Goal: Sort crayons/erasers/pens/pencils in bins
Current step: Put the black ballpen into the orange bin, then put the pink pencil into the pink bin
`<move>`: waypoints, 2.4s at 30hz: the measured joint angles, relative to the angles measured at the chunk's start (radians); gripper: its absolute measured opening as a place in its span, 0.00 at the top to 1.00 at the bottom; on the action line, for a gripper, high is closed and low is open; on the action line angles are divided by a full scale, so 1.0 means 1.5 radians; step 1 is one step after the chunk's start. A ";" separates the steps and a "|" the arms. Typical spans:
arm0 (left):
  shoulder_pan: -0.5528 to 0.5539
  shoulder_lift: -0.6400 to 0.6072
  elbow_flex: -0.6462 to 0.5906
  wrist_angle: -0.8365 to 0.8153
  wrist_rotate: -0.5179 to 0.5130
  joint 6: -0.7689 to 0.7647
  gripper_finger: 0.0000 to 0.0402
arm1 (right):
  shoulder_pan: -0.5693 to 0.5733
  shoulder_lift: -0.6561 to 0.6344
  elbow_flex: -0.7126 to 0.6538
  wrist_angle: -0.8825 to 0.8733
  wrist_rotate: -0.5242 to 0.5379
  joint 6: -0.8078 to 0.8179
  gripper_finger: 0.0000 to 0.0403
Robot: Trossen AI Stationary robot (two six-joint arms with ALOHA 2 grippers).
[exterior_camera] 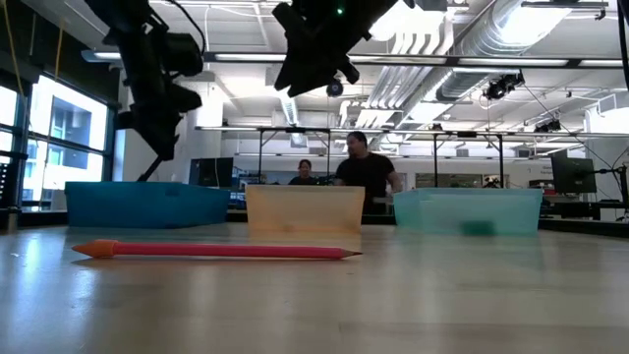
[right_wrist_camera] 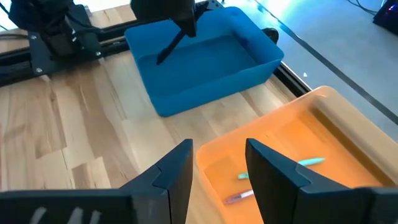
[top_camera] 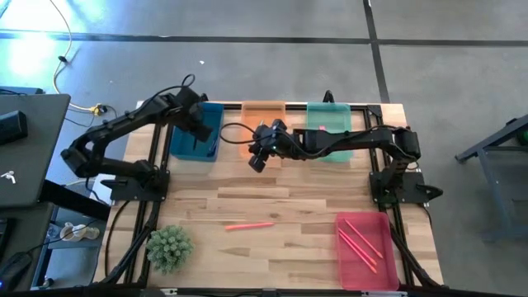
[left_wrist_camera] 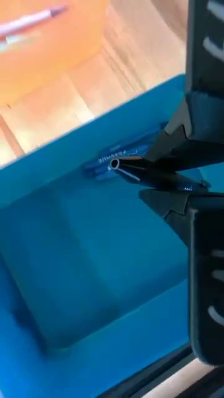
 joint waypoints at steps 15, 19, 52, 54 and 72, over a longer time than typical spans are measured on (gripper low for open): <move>0.001 0.098 0.000 0.001 0.004 0.012 0.92 | -0.003 0.002 0.000 -0.003 0.000 -0.011 0.65; 0.001 0.113 0.000 0.007 0.001 0.011 0.90 | -0.004 0.002 0.000 -0.002 0.000 -0.022 0.65; -0.142 -0.004 0.239 -0.210 0.056 0.056 0.63 | 0.033 -0.013 -0.001 -0.070 0.084 -0.055 0.65; -0.184 -0.023 0.231 -0.209 0.056 0.043 0.63 | 0.037 -0.019 -0.001 -0.084 0.078 -0.032 0.65; -0.534 -0.192 0.010 -0.063 0.049 -0.184 0.66 | 0.173 -0.043 0.000 -0.138 0.013 0.122 0.65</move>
